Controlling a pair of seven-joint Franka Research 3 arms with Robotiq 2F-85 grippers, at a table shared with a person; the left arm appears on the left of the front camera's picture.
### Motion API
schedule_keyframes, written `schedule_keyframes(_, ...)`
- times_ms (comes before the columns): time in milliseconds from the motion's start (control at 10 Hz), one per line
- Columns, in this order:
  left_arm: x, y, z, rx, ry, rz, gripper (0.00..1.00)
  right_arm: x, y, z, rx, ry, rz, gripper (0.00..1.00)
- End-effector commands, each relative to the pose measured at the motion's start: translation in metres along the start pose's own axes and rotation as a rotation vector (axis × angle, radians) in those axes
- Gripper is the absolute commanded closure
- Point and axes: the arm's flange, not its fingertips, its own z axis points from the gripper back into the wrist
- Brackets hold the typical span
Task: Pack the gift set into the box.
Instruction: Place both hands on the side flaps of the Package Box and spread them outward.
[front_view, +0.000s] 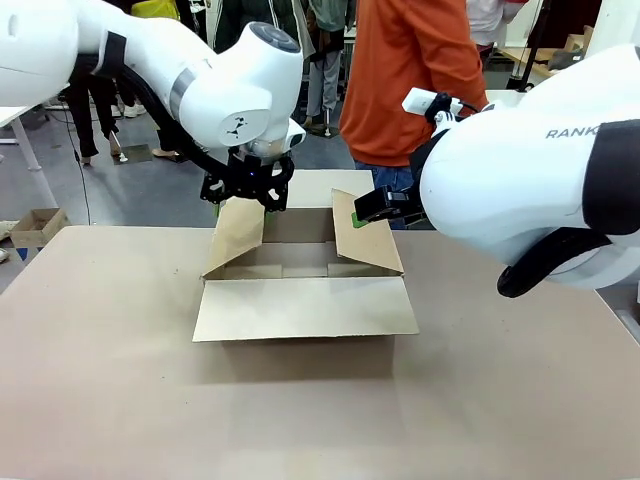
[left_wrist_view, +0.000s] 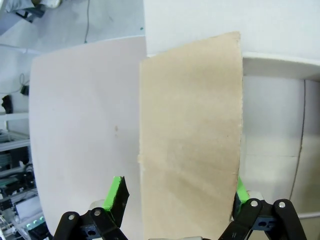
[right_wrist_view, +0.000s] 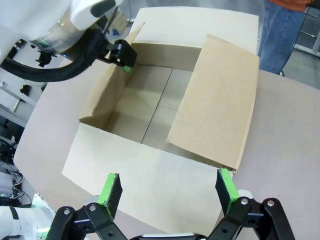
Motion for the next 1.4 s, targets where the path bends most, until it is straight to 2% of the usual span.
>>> schedule_keyframes(0,-0.006,0.023,0.011,0.016,-0.051,0.031,0.00,0.002,0.001,0.002,-0.009,0.003,0.000,0.00)
schedule_keyframes(300,-0.007,0.051,0.022,-0.048,-0.070,0.080,0.00,0.002,0.001,0.002,-0.009,0.003,0.000,0.00)
schedule_keyframes(900,0.006,0.145,0.010,-0.215,0.026,0.286,0.00,0.002,0.001,0.002,-0.009,0.003,0.000,0.00)
schedule_keyframes(1300,0.011,0.207,-0.038,-0.468,0.158,0.283,0.00,0.002,0.001,0.002,-0.009,0.003,0.000,0.00)
